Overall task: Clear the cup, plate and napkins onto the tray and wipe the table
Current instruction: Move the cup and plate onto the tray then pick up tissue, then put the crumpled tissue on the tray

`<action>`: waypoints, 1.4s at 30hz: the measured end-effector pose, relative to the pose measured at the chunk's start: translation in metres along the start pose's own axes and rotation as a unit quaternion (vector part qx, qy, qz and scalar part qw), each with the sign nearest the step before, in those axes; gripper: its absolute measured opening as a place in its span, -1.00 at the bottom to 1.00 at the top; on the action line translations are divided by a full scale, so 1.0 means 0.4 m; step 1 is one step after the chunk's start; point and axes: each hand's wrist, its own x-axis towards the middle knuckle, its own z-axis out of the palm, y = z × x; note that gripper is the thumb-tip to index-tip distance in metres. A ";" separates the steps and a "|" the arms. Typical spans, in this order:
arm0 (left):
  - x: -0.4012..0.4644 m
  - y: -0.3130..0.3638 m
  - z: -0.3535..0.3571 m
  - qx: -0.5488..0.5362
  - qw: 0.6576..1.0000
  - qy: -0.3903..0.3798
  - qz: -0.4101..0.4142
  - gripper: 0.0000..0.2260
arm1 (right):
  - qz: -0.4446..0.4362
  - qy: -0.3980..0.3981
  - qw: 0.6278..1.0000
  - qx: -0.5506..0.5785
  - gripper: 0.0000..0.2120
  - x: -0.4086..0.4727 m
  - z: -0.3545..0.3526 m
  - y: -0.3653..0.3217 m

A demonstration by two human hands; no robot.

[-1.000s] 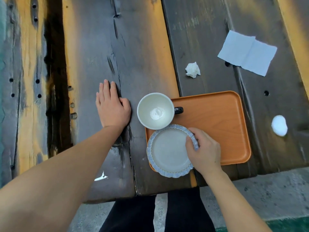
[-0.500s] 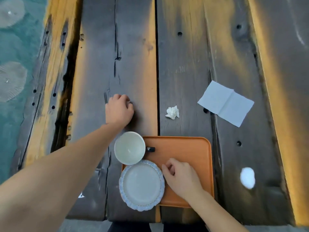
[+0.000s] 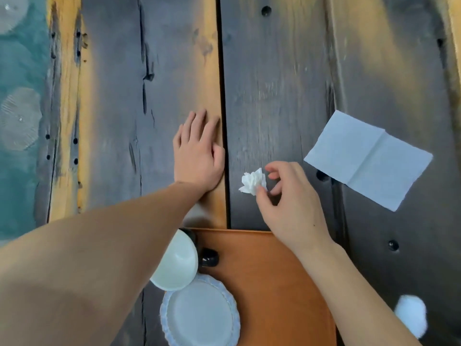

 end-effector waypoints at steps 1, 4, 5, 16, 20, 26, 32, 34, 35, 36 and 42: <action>0.002 0.000 0.002 0.004 1.000 0.000 0.003 -0.48 | -0.007 -0.001 1.000 -0.012 -0.63 0.008 0.012 -0.005; 0.004 -0.001 0.008 0.003 1.000 0.000 0.007 -0.47 | -0.034 0.031 0.995 -0.084 -0.45 0.016 0.052 -0.011; 0.004 -0.001 0.009 0.003 1.000 -0.001 0.004 -0.47 | -0.038 0.041 0.994 -0.099 -0.45 0.016 0.061 -0.011; 0.005 -0.011 0.015 0.005 1.000 0.018 0.016 -0.49 | -0.107 0.077 0.984 -0.116 -0.82 0.025 0.081 0.036; 0.001 -0.014 0.016 -0.002 1.000 0.020 0.016 -0.49 | -0.112 0.079 0.983 -0.118 -0.85 0.023 0.093 0.025; -0.001 -0.015 0.017 -0.006 1.000 0.019 0.016 -0.48 | -0.136 0.138 0.980 -0.044 -0.84 -0.060 0.097 -0.018; -0.001 -0.017 0.018 -0.009 1.000 0.009 0.017 -0.48 | -0.165 0.114 0.977 -0.068 -0.89 -0.212 0.139 -0.025; -0.001 -0.016 0.017 -0.007 1.000 0.008 0.016 -0.48 | -0.160 0.090 0.981 -0.063 -0.91 -0.244 0.154 -0.017; -0.002 -0.016 0.017 -0.008 1.000 0.007 0.015 -0.48 | -0.158 0.077 0.983 -0.059 -0.92 -0.257 0.162 -0.014; -0.002 -0.016 0.016 -0.008 1.000 0.004 0.014 -0.48 | -0.156 0.066 0.984 -0.057 -0.92 -0.268 0.170 -0.011; 0.001 -0.015 0.019 -0.007 1.000 0.005 0.017 -0.47 | -0.122 0.036 0.988 -0.082 -0.89 -0.282 0.200 0.019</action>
